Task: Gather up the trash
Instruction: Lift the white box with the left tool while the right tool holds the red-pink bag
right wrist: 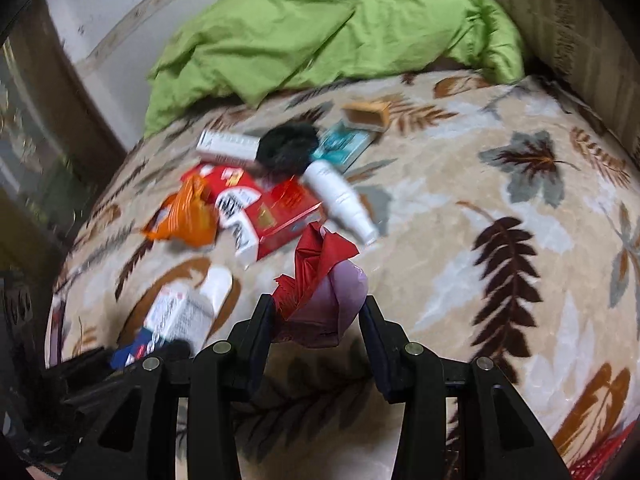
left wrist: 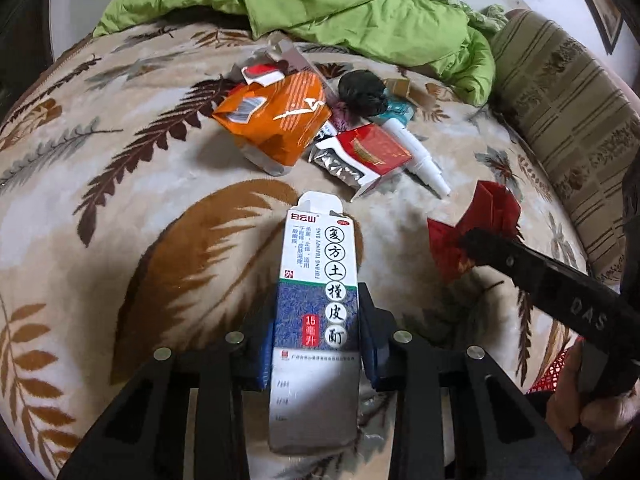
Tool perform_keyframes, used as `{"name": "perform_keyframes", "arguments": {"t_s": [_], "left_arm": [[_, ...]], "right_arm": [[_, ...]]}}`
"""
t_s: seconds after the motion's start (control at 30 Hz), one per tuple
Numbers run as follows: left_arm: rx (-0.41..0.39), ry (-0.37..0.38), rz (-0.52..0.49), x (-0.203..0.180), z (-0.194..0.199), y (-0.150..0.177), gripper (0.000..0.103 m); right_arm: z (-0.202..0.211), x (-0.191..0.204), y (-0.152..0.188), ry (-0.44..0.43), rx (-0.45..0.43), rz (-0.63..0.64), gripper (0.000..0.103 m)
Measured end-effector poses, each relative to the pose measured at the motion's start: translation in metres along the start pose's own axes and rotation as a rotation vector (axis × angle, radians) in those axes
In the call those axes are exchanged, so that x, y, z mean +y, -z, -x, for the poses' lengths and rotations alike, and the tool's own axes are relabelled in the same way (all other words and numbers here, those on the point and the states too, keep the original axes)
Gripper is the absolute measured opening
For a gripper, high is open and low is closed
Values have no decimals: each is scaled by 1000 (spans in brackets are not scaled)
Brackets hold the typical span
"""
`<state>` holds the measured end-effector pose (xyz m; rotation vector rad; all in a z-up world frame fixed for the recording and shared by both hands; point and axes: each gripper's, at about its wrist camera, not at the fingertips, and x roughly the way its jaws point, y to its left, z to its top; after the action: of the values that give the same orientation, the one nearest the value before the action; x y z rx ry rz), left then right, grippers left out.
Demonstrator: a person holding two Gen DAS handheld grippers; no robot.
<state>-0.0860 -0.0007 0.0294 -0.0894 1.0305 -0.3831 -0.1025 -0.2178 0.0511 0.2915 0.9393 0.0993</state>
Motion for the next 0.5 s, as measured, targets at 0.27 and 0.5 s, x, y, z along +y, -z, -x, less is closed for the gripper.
{"name": "perform_keyframes", "arguments": {"t_s": [0.27, 0.5], "left_arm": [[-27, -17, -4, 1, -4, -5, 33], [-89, -12, -23, -3, 8, -5, 33]], "right_arm": [[-10, -8, 0, 4, 50, -34, 56], [-5, -8, 0, 9, 18, -38, 42]]}}
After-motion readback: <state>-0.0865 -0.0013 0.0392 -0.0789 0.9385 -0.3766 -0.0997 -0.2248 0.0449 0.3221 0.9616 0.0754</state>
